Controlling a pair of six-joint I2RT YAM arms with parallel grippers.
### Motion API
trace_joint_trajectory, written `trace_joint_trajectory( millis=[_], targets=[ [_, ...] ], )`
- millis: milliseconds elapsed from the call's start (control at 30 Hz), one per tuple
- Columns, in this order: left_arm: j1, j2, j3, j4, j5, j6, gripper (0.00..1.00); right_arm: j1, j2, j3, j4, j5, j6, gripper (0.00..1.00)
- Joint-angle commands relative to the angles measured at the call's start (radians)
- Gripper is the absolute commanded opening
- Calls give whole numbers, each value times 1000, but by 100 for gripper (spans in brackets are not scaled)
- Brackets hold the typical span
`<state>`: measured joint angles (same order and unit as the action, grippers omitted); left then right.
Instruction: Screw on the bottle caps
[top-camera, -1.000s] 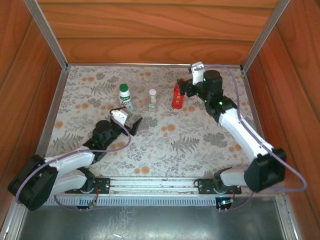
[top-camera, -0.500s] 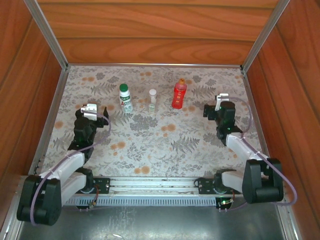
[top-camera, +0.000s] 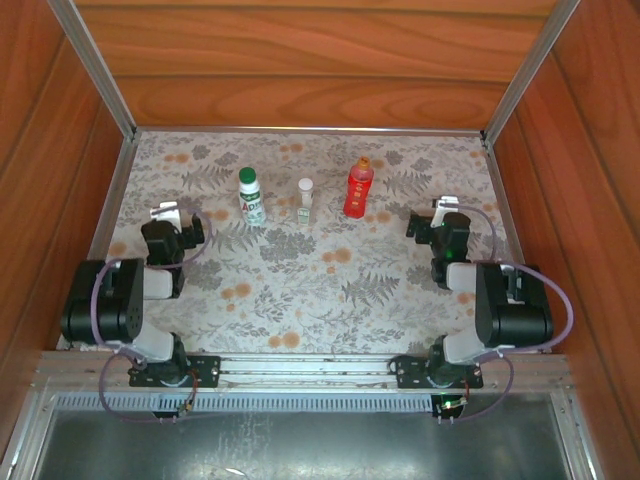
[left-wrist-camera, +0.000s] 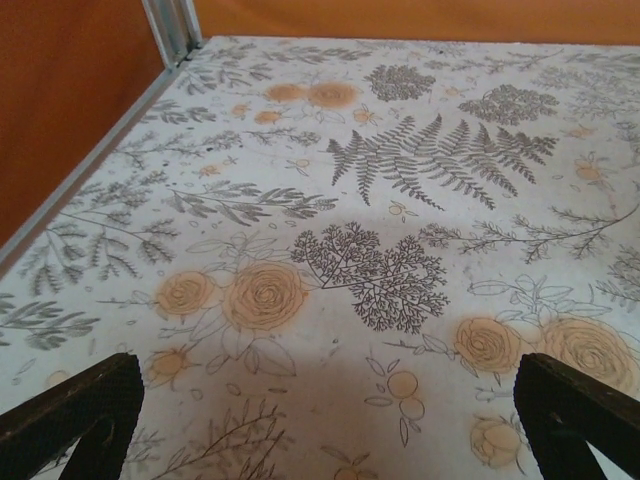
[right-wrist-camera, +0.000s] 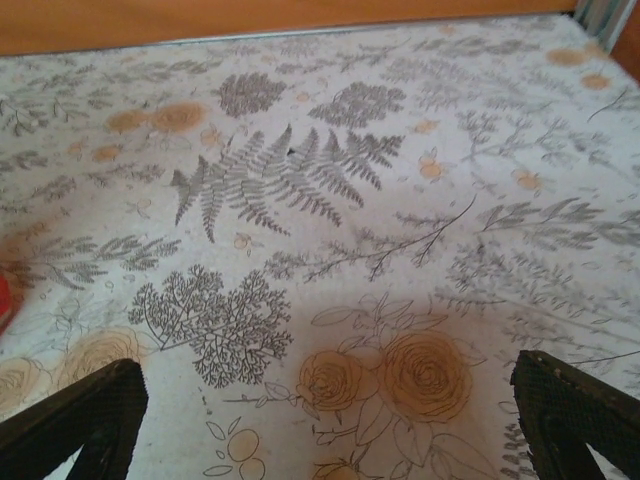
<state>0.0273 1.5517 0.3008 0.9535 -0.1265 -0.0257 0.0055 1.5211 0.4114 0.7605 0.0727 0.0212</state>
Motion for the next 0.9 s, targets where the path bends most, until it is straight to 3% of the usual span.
trace_joint_trajectory(
  millis=[0, 467, 600, 867],
  targets=[
    [8, 32, 39, 59, -19, -37, 100, -9, -6, 21, 8, -28, 22, 100],
    [1, 28, 69, 1, -55, -38, 100, -9, -1, 32, -4, -27, 19, 100],
    [-6, 40, 94, -35, 48, 15, 100, -8, 0, 32, -6, -27, 19, 100],
    [-7, 28, 93, -49, 46, 12, 100, -7, 0, 34, -9, -25, 17, 100]
  ],
)
